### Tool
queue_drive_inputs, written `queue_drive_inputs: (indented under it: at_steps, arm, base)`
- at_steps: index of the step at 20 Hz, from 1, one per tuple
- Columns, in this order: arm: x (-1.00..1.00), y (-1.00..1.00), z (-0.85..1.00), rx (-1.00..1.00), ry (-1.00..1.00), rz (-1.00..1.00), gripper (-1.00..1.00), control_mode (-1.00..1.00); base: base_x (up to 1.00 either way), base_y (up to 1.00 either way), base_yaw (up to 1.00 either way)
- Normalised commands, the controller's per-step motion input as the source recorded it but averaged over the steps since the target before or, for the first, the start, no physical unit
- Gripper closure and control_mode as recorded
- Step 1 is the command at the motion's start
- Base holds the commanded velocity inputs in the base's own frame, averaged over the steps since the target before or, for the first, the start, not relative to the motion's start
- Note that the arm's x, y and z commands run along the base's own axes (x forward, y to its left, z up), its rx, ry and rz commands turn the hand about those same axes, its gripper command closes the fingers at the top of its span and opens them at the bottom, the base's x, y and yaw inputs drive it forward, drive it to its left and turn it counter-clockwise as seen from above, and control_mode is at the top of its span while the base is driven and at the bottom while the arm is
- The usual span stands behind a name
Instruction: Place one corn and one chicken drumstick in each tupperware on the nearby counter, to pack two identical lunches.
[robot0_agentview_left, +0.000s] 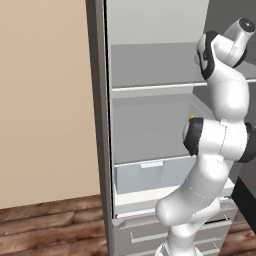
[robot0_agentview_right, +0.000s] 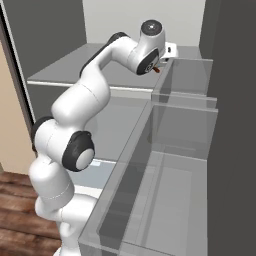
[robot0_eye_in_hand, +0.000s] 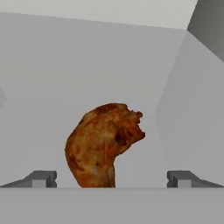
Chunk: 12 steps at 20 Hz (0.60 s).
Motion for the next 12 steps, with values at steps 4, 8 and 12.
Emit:
queue_drive_inputs:
  at_steps: [4, 8, 12]
  arm:
    - [0.16, 0.00, -0.18, 0.00, 0.00, 0.00, -1.00, -1.00]
    - [0.11, 0.00, -0.23, 0.00, 0.00, 0.00, -1.00, -1.00]
    - [0.00, 0.00, -0.43, 0.00, 0.00, 0.00, -1.00, -1.00]
  base:
    - [0.00, 0.00, 0.00]
    - [0.00, 0.00, 0.00]
    - [0.00, 0.00, 0.00]
